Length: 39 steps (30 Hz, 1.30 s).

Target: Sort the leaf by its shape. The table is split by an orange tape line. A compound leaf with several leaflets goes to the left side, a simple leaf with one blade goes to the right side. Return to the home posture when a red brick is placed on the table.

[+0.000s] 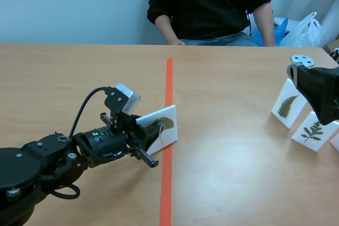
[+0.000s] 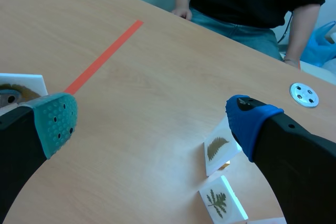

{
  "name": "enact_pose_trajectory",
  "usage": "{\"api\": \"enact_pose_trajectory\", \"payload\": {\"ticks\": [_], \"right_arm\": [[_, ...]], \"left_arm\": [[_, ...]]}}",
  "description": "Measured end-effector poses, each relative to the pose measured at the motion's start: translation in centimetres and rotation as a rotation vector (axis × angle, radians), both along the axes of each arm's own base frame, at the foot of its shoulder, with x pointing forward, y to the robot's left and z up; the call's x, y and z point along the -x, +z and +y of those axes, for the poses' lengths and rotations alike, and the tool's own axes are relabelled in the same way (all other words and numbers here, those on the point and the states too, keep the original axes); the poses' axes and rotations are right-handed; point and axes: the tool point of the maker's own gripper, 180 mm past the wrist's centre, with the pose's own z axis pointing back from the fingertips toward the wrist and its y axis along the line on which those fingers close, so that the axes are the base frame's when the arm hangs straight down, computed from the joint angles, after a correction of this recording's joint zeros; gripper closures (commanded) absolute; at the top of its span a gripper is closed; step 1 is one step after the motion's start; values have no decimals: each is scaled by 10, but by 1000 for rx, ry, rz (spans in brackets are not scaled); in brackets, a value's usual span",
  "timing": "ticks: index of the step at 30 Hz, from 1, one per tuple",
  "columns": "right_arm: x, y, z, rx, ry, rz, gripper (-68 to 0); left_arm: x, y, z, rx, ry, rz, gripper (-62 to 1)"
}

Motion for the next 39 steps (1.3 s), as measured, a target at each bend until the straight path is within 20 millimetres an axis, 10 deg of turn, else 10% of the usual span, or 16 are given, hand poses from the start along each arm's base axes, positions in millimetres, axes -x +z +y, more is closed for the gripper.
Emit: {"api": "enact_pose_trajectory", "payload": {"ticks": [18, 27, 39], "right_arm": [[0, 0, 0, 0, 0, 0, -578], [0, 0, 0, 0, 0, 0, -578], [0, 0, 0, 0, 0, 0, -578]], "left_arm": [[-15, 10, 23, 26, 84, -26, -42], [-60, 45, 115, -10, 350, -141, -42], [-61, 54, 231, -198, 538, -181, -42]]}}
